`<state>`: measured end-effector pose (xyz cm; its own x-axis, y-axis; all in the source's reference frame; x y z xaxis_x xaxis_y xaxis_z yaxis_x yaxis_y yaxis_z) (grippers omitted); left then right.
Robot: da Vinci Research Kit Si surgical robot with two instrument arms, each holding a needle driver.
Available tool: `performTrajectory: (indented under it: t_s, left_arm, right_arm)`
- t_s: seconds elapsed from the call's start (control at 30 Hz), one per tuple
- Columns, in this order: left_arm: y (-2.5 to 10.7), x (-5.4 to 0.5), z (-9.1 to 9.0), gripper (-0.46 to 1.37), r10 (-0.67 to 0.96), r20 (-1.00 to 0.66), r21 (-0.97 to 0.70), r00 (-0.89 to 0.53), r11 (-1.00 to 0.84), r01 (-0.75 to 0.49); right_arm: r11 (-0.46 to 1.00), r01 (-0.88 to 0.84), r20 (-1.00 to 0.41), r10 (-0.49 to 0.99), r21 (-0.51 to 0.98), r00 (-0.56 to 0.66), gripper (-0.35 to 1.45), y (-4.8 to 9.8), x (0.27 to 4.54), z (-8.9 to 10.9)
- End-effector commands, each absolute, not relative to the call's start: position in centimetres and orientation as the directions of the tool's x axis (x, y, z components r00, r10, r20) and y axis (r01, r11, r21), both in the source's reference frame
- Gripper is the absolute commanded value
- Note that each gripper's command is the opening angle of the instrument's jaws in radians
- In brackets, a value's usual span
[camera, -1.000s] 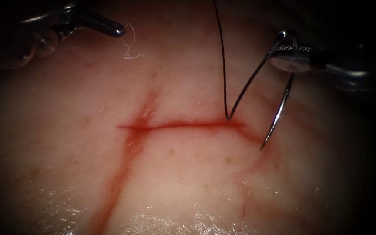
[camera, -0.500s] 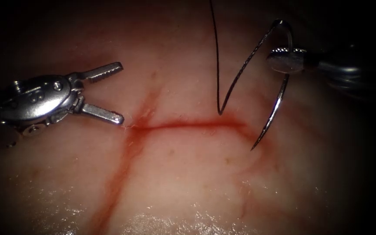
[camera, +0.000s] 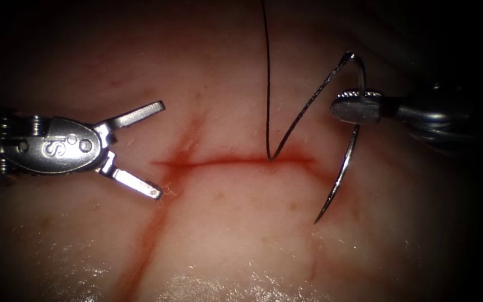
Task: Wound Closure
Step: Throw the needle through the skin above the cut
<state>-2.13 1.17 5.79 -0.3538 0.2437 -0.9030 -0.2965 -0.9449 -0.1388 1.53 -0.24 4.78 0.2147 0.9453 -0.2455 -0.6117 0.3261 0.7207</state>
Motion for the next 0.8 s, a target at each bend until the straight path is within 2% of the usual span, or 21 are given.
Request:
performTrajectory:
  t_s: [0.03, 0.4, 0.8]
  left_arm:
    - [1.17, -2.15, 5.77, 0.92, 0.229, -0.903, -0.119, -0.362, -0.946, -0.302]
    - [1.19, -2.28, 5.74, 0.92, 0.204, -0.898, -0.078, -0.39, -0.945, -0.317]
    - [1.24, -2.24, 5.78, 0.82, 0.213, -0.892, -0.075, -0.4, -0.94, -0.333]
  right_arm:
    - [0.319, -0.61, -0.239, 0.948, 0.725, 0.211, -0.35, -0.24, 1.54, 4.78]
    - [0.301, -0.607, -0.224, 0.953, 0.735, 0.202, -0.35, -0.28, 1.55, 4.75]
    - [0.301, -0.606, -0.228, 0.954, 0.736, 0.196, -0.35, -0.29, 1.58, 4.75]
